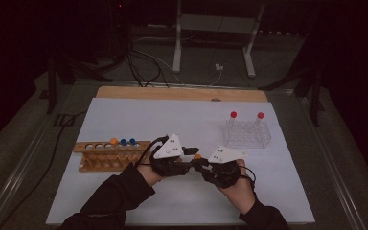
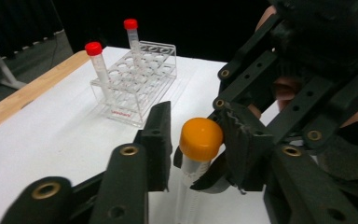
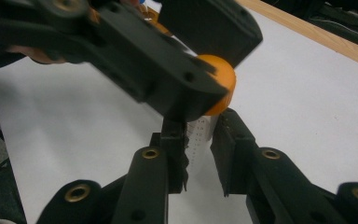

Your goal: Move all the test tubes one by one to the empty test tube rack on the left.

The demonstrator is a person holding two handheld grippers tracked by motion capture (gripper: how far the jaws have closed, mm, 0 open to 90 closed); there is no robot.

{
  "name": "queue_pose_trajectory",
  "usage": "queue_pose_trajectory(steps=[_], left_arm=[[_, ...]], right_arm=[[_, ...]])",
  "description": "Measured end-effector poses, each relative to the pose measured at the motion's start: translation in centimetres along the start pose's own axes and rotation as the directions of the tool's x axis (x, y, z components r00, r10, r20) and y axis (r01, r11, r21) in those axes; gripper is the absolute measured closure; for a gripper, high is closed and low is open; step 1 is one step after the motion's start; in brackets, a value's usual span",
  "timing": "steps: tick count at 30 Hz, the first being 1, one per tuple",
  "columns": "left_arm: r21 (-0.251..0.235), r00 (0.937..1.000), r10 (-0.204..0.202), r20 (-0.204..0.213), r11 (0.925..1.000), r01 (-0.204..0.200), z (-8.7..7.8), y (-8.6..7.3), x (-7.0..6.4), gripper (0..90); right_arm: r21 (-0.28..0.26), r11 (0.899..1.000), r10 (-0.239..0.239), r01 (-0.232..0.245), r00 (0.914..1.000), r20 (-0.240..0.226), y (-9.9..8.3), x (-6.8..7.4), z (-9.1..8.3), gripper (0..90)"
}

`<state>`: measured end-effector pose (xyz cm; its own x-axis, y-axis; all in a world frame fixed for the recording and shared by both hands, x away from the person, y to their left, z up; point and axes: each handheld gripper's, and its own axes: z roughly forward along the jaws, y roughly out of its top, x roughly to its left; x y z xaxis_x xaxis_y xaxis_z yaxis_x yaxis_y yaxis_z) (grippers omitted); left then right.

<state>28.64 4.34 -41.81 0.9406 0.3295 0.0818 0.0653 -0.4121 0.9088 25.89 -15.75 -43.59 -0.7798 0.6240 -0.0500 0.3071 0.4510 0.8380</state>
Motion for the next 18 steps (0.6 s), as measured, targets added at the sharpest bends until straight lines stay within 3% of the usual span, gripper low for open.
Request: queue_pose_trajectory(steps=[14, 18], left_arm=[[0.002, 0.9999, 0.013, 0.0, 0.9999, -0.013, -0.02, 0.36, 0.18, 72.1], [-0.003, 0.9997, 0.016, -0.016, 0.9999, -0.016, -0.62, 0.71, 0.45, 72.2]], right_arm=[[-0.015, 1.0, 0.016, -0.016, 0.9998, -0.008, -0.02, -0.35, -0.2, 73.2], [-0.038, 0.999, 0.02, -0.02, 0.9998, -0.004, -0.02, -0.47, -0.45, 59.7]])
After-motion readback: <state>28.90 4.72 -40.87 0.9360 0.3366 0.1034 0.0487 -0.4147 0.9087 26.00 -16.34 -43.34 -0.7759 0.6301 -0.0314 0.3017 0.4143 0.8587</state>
